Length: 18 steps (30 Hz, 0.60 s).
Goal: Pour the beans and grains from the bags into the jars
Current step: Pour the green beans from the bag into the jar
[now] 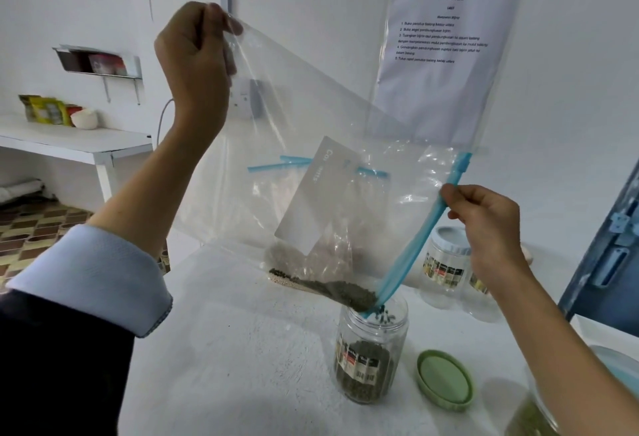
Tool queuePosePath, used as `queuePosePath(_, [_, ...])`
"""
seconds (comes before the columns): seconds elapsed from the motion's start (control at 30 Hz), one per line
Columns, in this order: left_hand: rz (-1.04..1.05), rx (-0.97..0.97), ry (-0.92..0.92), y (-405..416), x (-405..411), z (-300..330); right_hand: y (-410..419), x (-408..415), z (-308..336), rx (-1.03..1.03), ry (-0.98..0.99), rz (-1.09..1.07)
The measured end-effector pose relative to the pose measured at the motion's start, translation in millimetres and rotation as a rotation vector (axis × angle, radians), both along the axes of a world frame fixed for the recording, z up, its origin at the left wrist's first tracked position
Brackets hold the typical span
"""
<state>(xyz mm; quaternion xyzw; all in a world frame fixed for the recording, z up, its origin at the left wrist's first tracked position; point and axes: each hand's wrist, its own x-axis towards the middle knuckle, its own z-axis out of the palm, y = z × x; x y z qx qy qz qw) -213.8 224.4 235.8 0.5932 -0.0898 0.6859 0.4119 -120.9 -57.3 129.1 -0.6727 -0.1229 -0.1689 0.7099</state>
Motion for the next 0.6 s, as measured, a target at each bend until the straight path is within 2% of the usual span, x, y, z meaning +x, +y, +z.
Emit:
queuePosePath(0.3, [-0.025, 0.024, 0.042, -1.5, -2.8, -0.7, -3.0, -1.3, -2.9, 0.037, -0.026, 0.008])
queuePosePath(0.6, [0.046, 0.054, 0.085, -0.2, -6.3, 1.0, -3.0, -3.1, -2.8, 0.029, -0.011, 0.03])
